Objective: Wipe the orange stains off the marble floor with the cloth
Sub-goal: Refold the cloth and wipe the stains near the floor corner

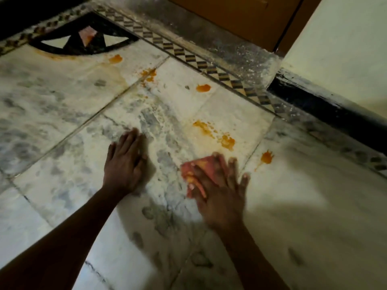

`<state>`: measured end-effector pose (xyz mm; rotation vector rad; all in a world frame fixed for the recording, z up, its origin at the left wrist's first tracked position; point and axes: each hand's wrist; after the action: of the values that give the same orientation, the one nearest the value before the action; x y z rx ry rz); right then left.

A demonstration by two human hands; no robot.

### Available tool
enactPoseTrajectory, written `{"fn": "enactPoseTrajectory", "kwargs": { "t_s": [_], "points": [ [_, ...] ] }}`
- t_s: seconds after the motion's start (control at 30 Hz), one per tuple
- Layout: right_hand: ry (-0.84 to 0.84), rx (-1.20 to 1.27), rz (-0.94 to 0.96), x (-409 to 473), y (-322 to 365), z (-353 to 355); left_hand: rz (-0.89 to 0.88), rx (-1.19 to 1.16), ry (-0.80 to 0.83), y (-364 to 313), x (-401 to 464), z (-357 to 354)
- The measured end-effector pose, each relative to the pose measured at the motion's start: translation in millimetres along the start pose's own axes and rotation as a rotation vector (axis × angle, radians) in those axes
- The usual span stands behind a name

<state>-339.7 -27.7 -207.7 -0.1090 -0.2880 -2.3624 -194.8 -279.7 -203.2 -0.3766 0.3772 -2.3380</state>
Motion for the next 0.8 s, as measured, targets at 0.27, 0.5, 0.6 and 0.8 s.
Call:
{"fn": "enactPoseTrajectory", "kwargs": {
  "t_s": [0.27,0.5,0.6,0.8],
  "points": [
    [0.029,0.06,-0.148,-1.0,21.1,6.9,-0.095,-0.022,0.052,-42.4,-29.5,-18.7],
    [0.031,-0.017,-0.475,-3.2,-104.4,30.4,-0.179,-0.048,0.085,-65.5,-38.2,-25.2],
    [0.048,0.035,-0.689,15.7,-91.6,28.0,-0.151,-0.033,0.076,-78.4,-35.4,-30.4],
    [0.01,0.014,0.093,-35.6,-101.1,20.5,-0.123,-0.006,0.043,-82.8,-32.2,-35.9]
  ]
}}
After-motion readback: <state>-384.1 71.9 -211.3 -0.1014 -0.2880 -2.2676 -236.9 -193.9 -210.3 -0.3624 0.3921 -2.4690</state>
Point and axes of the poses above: each hand's wrist, its own x-axis towards the middle knuckle, its own z-axis out of the back of the hand, y = z × x, and after that the axes turned 9 degrees about -y, right-handed
